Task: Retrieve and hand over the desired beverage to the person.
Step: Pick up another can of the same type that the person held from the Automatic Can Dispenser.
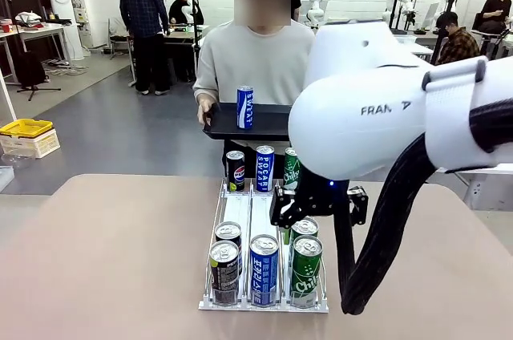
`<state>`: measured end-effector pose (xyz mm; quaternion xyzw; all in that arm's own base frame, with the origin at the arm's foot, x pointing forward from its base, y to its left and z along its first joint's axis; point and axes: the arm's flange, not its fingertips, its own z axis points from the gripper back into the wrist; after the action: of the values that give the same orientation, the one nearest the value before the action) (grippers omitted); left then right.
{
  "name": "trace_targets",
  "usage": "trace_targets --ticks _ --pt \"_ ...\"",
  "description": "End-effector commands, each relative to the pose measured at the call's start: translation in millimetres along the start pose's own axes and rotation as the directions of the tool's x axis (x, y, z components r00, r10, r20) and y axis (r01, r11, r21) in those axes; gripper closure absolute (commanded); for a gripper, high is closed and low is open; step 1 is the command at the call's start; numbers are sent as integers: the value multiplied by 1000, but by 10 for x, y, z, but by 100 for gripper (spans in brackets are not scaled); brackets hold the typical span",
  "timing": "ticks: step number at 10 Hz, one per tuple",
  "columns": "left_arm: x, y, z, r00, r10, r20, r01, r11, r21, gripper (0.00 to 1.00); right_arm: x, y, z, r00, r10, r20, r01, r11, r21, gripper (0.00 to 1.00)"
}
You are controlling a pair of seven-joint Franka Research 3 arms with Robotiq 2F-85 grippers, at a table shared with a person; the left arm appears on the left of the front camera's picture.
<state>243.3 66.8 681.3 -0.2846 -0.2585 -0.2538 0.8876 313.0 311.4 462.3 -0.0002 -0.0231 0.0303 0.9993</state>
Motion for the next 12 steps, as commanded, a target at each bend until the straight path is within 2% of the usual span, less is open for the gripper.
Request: trace_targets --ticks 1,6,12 --pt "6 8 0 1000 -7 10 7 1000 -3 0 87 169 -87 999 -50 11 51 997 -53 0" --pt "6 8 0 1000 -7 10 7 1000 -3 0 262 84 -273 997 -77 1 77 996 -43 0" --pt "6 8 0 1000 -7 10 7 1000 -3 0 274 44 -338 997 -67 -35 66 997 -42 0"
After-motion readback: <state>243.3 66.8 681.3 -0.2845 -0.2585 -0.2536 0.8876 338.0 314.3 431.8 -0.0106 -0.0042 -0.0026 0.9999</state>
